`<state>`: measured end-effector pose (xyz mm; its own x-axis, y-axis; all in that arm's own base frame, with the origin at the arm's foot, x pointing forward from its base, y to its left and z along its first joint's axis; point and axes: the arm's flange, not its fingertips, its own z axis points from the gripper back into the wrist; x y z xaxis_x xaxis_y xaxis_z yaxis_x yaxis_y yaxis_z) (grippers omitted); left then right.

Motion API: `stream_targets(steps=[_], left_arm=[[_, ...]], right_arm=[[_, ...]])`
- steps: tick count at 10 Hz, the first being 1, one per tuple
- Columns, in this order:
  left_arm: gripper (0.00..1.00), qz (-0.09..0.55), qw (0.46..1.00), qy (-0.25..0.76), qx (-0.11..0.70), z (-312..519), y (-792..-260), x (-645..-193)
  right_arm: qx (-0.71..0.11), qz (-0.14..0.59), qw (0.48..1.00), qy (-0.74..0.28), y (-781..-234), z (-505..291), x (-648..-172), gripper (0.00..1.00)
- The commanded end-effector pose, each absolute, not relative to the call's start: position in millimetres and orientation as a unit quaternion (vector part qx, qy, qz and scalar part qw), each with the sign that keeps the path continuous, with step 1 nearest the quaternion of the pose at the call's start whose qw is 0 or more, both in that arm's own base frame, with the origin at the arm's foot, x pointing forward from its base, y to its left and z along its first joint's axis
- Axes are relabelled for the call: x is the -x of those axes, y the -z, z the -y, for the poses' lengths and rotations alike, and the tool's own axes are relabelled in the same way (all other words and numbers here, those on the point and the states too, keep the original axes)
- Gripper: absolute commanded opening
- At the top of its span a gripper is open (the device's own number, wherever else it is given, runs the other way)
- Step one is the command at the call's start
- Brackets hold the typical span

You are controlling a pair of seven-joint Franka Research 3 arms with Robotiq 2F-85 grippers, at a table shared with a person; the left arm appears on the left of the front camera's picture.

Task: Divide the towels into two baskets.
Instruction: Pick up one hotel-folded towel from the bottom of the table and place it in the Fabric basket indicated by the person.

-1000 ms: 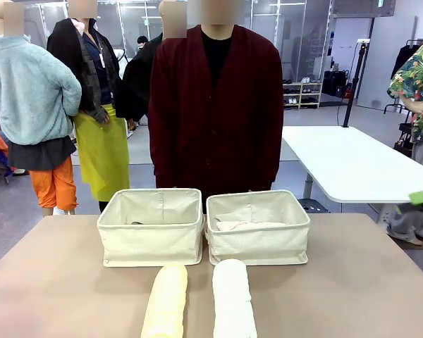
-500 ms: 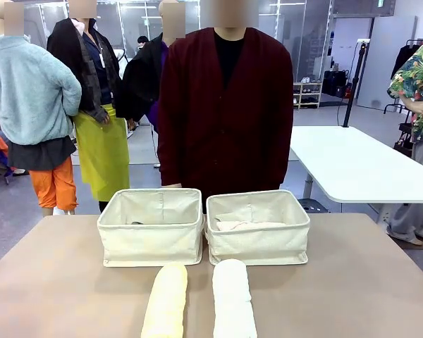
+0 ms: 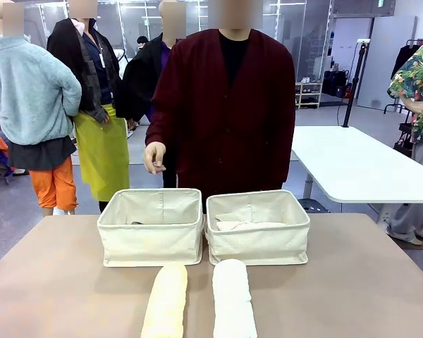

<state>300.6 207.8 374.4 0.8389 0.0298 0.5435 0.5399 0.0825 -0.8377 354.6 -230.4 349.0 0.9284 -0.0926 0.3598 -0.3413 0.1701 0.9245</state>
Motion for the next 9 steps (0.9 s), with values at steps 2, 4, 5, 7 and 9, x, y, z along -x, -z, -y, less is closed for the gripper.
stream_targets(steps=[2, 4, 5, 7, 9], left_arm=[[1.0, 0.214, 0.706, 0.184, 0.649, -211.0, -378.4, -297.1], [1.0, 0.214, 0.706, 0.184, 0.649, -211.0, -378.4, -297.1], [1.0, 0.214, 0.706, 0.184, 0.649, -211.0, -378.4, -297.1], [1.0, 0.214, 0.706, 0.184, 0.649, -211.0, -378.4, -297.1], [1.0, 0.214, 0.706, 0.184, 0.649, -211.0, -378.4, -297.1]], right_arm=[[-0.636, 0.176, 0.745, -0.093, -353.7, 228.8, -354.1, 1.0], [-0.636, 0.176, 0.745, -0.093, -353.7, 228.8, -354.1, 1.0], [-0.636, 0.176, 0.745, -0.093, -353.7, 228.8, -354.1, 1.0], [-0.636, 0.176, 0.745, -0.093, -353.7, 228.8, -354.1, 1.0], [-0.636, 0.176, 0.745, -0.093, -353.7, 228.8, -354.1, 1.0]])
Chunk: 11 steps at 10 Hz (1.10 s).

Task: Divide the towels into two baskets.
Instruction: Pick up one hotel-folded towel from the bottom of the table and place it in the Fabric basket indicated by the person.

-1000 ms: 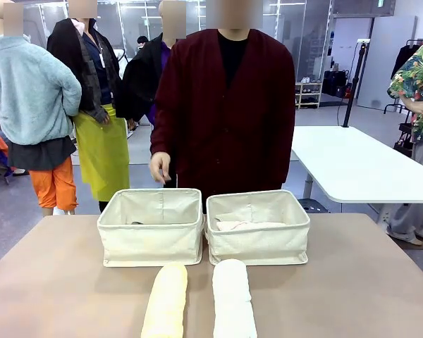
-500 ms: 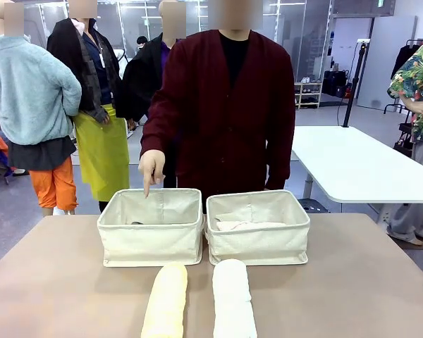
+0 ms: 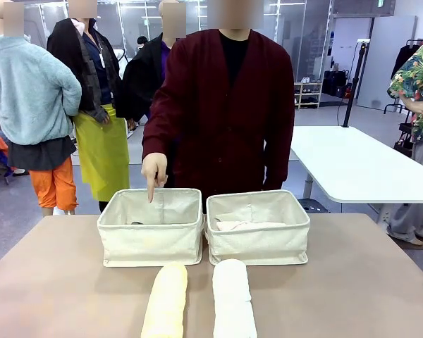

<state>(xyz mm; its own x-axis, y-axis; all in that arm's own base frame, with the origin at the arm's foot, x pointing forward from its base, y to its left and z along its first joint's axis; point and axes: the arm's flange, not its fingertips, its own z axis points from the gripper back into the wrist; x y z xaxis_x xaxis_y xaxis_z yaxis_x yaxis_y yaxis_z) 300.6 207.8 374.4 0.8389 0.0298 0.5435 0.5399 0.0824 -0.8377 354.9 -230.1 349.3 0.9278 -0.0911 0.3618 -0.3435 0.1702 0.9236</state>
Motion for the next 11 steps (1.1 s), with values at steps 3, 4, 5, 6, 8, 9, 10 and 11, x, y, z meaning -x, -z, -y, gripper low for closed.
stream_targets(steps=[3, 4, 5, 6, 8, 9, 10, 11], left_arm=[[1.0, 0.218, 0.703, 0.182, 0.653, -208, -374, -301], [1.0, 0.205, 0.716, 0.179, 0.642, -173, -376, -299], [1.0, 0.182, 0.738, 0.17, 0.628, -144, -376, -298], [1.0, 0.167, 0.735, 0.157, 0.638, -110, -383, -294], [1.0, 0.15, 0.754, 0.143, 0.623, -53, -387, -291], [1.0, 0.147, 0.771, 0.134, 0.605, -28, -386, -292], [1.0, 0.14, 0.787, 0.125, 0.588, -4, -383, -296], [1.0, 0.135, 0.806, 0.125, 0.562, 14, -380, -299]], right_arm=[[-0.636, 0.176, 0.745, -0.093, -354, 229, -354, 1.0], [-0.636, 0.176, 0.745, -0.093, -354, 229, -354, 1.0], [-0.636, 0.176, 0.745, -0.093, -354, 229, -354, 1.0], [-0.636, 0.176, 0.745, -0.093, -354, 229, -354, 1.0], [-0.636, 0.176, 0.745, -0.093, -354, 229, -354, 1.0], [-0.636, 0.176, 0.745, -0.093, -354, 229, -354, 1.0], [-0.636, 0.176, 0.745, -0.093, -354, 229, -354, 1.0], [-0.636, 0.176, 0.745, -0.093, -354, 229, -354, 1.0]])
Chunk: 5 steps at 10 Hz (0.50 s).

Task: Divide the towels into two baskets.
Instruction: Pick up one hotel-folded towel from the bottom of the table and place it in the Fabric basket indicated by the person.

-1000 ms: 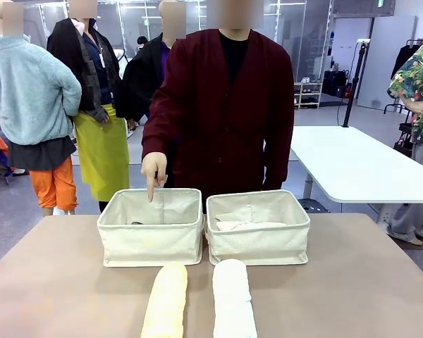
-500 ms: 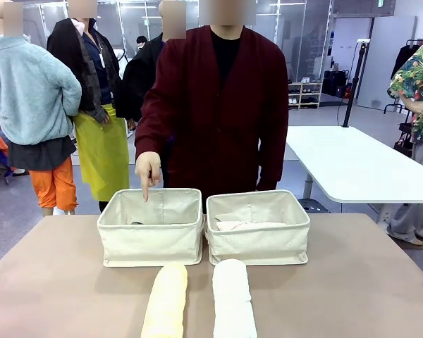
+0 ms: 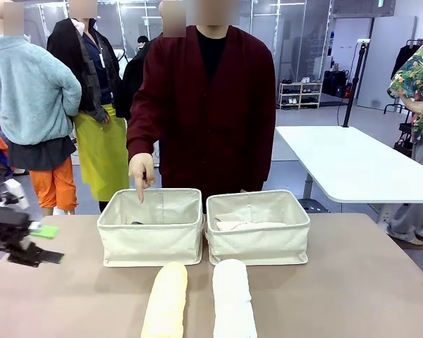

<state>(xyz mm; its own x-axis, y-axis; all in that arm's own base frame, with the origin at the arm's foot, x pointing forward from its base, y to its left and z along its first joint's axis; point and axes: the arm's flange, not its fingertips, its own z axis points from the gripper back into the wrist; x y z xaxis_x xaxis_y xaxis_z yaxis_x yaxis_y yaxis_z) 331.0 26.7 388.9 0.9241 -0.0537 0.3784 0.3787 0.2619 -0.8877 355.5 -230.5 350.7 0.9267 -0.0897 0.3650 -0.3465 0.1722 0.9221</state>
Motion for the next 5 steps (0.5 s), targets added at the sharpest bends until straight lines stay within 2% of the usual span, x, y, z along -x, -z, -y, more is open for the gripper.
stream_targets(steps=[1, 5], left_arm=[[1.0, 0.132, 0.821, 0.124, 0.541, 32, -378, -302], [1.0, 0.125, 0.873, 0.112, 0.458, 97, -358, -304]], right_arm=[[-0.636, 0.176, 0.745, -0.093, -354, 229, -354, 1.0], [-0.636, 0.176, 0.745, -0.093, -354, 229, -354, 1.0]])
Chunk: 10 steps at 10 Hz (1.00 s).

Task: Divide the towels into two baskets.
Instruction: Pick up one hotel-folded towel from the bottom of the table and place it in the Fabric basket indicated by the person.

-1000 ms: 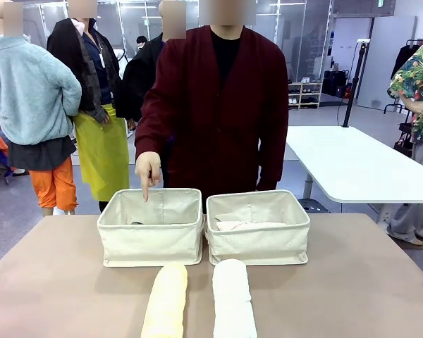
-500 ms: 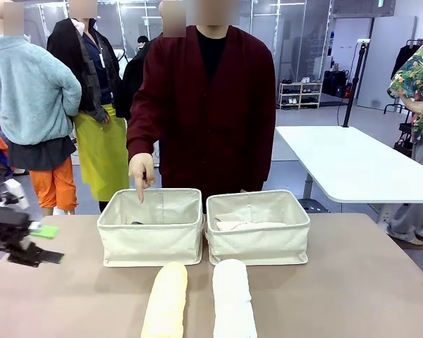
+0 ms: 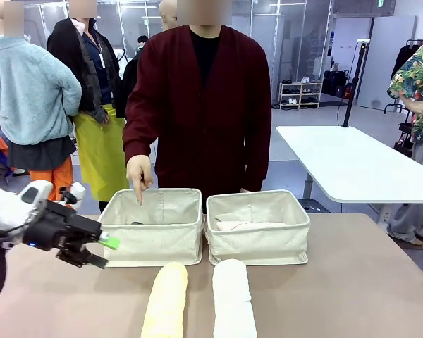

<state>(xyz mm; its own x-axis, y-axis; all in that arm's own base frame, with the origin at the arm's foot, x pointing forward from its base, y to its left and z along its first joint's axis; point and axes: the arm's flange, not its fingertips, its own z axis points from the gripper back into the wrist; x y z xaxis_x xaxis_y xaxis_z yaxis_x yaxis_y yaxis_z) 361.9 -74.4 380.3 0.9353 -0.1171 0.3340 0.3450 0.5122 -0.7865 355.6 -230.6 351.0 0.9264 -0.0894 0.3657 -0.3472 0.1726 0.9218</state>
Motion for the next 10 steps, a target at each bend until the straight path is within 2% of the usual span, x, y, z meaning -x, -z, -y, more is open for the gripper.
stream_targets(steps=[1, 7, 10], left_arm=[[1.0, 0.123, 0.884, 0.111, 0.437, 109, -352, -303], [1.0, 0.183, 0.923, 0.076, 0.33, 158, -309, -281], [1.0, 0.178, 0.928, 0.055, 0.322, 171, -291, -278]], right_arm=[[-0.636, 0.176, 0.745, -0.093, -354, 229, -354, 1.0], [-0.636, 0.176, 0.745, -0.093, -354, 229, -354, 1.0], [-0.636, 0.176, 0.745, -0.093, -354, 229, -354, 1.0]])
